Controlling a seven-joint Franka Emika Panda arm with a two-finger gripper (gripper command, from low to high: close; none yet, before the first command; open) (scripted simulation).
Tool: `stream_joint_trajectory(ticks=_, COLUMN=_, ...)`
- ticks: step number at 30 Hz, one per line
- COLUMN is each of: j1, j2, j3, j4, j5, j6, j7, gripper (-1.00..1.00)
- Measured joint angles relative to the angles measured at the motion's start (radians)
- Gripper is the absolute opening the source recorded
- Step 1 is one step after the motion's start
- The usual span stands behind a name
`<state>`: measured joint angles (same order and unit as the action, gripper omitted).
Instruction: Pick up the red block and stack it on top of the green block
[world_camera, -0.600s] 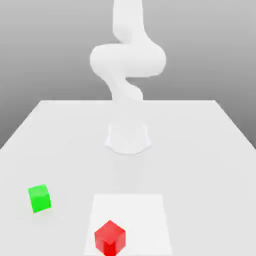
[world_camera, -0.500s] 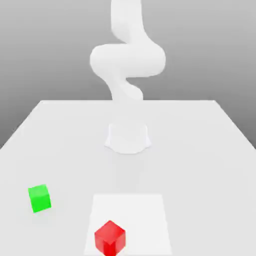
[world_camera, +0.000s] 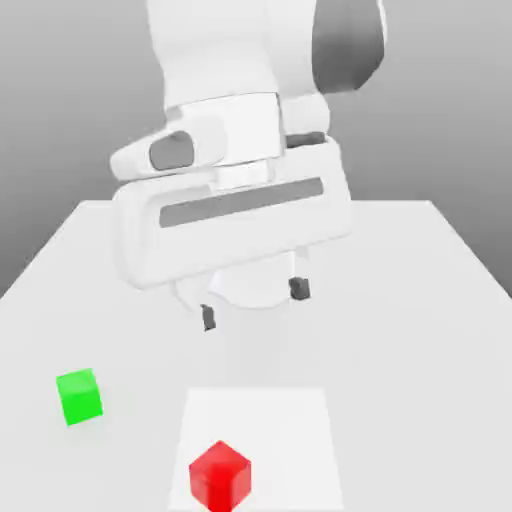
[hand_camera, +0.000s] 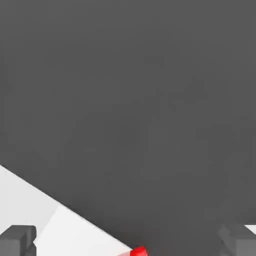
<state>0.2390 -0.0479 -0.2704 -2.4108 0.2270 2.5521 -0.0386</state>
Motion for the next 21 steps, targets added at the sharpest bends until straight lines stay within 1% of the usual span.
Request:
stream_joint_trajectory(ticks=4, j1=-0.008, j2=0.134, j3=-0.002, j4=-0.024, j5=-0.010, j6=0.055, j7=-0.123, gripper=0.00)
stream_joint_trajectory(ticks=8, j1=-0.020, j2=0.257, j3=-0.008, j4=-0.047, j5=-0.066, j6=0.118, j7=-0.208, gripper=0.00)
stream_joint_trajectory(ticks=10, j1=-0.035, j2=0.325, j3=0.010, j4=-0.041, j5=-0.049, j6=0.169, j7=-0.240, gripper=0.00)
stream_joint_trajectory(ticks=12, j1=-0.062, j2=0.398, j3=0.044, j4=-0.030, j5=-0.011, j6=0.226, j7=-0.273, gripper=0.00)
stream_joint_trajectory(ticks=13, j1=-0.078, j2=0.433, j3=0.063, j4=-0.024, j5=0.007, j6=0.253, j7=-0.288, gripper=-1.00)
stream_joint_trajectory(ticks=19, j1=-0.087, j2=0.450, j3=0.074, j4=-0.021, j5=0.016, j6=0.265, j7=-0.294, gripper=-1.00)
stream_joint_trajectory(ticks=21, j1=-0.074, j2=0.416, j3=0.056, j4=-0.027, j5=-0.006, j6=0.239, j7=-0.279, gripper=-1.00)
